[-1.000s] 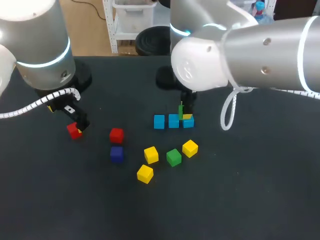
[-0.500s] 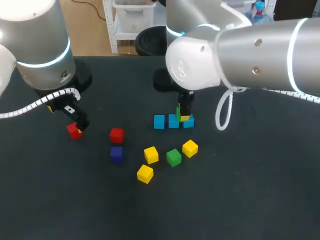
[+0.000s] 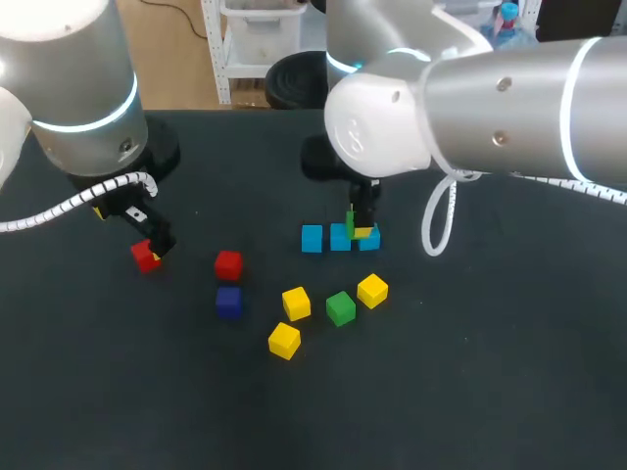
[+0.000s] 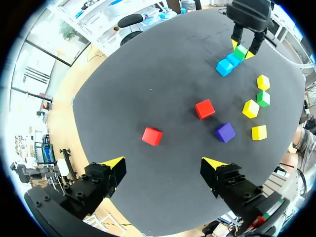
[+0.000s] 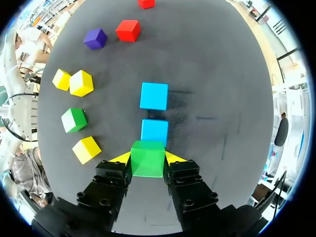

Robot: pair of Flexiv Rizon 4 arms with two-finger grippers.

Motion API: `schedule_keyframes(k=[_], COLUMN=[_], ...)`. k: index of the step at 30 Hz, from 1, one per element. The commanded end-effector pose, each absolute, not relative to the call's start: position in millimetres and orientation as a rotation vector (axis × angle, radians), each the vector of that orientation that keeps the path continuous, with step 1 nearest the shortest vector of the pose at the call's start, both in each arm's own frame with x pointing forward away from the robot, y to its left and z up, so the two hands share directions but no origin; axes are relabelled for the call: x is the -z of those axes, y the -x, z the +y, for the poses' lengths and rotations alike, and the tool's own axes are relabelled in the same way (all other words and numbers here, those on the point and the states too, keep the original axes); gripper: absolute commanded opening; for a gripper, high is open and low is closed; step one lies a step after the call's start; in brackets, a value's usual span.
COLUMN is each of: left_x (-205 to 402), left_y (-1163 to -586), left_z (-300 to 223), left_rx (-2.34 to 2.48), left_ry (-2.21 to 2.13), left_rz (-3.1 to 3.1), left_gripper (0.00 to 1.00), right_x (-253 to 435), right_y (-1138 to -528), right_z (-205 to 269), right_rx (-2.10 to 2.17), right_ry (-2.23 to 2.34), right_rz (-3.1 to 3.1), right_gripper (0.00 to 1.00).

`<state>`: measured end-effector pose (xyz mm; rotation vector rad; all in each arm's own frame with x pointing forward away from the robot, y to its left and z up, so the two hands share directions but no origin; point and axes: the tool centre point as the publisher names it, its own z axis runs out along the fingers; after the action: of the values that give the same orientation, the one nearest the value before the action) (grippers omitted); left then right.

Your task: Place the blue cubes, place green cubes on the blue cubes, place the yellow cubes on the green cubes, then place the red cubes on the yellow cubes, and place purple cube on the red cubes.

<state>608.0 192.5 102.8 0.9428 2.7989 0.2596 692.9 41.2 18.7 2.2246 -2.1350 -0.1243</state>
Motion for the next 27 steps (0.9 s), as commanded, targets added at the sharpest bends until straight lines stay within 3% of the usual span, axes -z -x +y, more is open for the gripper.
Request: schedule_keyframes(k=[1,20,24,27], left_x=[-102.7,-102.7,-102.7,-102.7], left_y=[-608.0,-608.0,-608.0,-608.0], left_z=[192.1,192.1,192.1,192.1], left_rx=[-0.263,-0.263,-0.263,-0.263], left_ry=[-0.942,-0.942,-0.942,-0.942], left_rz=[2.799,2.799,2.799,2.799], left_gripper=[1.0,1.0,1.0,1.0], right_x=[-17.8,-15.8,-14.5,-14.2], right_y=[-695.8,-701.5,-700.8,-700.6], right_z=[41.6,42.4,41.7,41.7], right_rx=[0.129,0.125,0.134,0.137], right_ry=[-2.224,-2.225,-2.22,-2.219], right_rz=[-2.13,-2.125,-2.128,-2.127], right_gripper=[0.0,0.04,0.1,0.23])
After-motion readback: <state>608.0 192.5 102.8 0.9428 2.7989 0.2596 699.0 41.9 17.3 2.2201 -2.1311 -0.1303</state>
